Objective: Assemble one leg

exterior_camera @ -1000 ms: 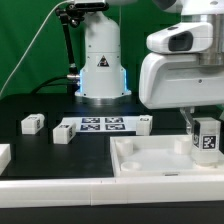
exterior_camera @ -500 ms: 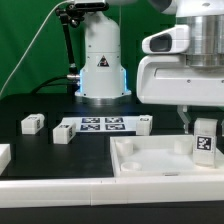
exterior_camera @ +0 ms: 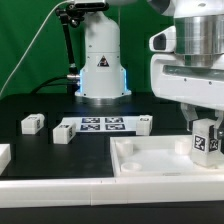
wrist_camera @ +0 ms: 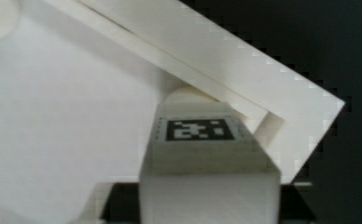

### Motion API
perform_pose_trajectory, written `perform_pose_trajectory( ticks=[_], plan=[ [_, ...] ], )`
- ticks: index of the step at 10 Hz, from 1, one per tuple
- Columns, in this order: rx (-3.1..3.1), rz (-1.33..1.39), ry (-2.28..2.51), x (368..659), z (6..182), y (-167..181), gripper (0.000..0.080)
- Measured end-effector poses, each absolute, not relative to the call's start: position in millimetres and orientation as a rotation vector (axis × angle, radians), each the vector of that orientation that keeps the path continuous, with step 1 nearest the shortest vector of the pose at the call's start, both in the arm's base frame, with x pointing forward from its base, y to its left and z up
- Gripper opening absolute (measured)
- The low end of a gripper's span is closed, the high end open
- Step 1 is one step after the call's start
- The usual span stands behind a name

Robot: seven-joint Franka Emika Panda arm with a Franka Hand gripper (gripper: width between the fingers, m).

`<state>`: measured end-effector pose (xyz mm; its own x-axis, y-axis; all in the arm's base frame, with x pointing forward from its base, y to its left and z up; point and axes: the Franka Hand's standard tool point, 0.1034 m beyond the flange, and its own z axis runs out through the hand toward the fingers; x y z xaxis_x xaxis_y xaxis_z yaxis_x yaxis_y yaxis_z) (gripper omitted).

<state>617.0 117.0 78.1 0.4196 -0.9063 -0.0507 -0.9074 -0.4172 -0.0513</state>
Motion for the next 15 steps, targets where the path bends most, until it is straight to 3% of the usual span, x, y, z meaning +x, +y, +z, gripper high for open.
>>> perform_pose_trajectory(
  ticks=[4, 5, 6, 7, 8, 15],
  plan=[
    [-2.425, 0.051, 1.861, 617.2, 77.6, 117.1, 0.0291],
    [-2.439, 0.051, 1.842, 617.0, 77.6, 117.6, 0.0474],
    [-2.533, 0.044, 1.707, 617.3, 78.1, 117.9, 0.0587],
    [-2.574, 0.042, 1.643, 617.0, 78.0, 119.4, 0.0587],
    [-2.677, 0.033, 1.467, 616.7, 78.0, 121.2, 0.0637],
    [-3.049, -0.021, 0.264, 614.8, 76.6, 129.2, 0.0648]
  ],
)
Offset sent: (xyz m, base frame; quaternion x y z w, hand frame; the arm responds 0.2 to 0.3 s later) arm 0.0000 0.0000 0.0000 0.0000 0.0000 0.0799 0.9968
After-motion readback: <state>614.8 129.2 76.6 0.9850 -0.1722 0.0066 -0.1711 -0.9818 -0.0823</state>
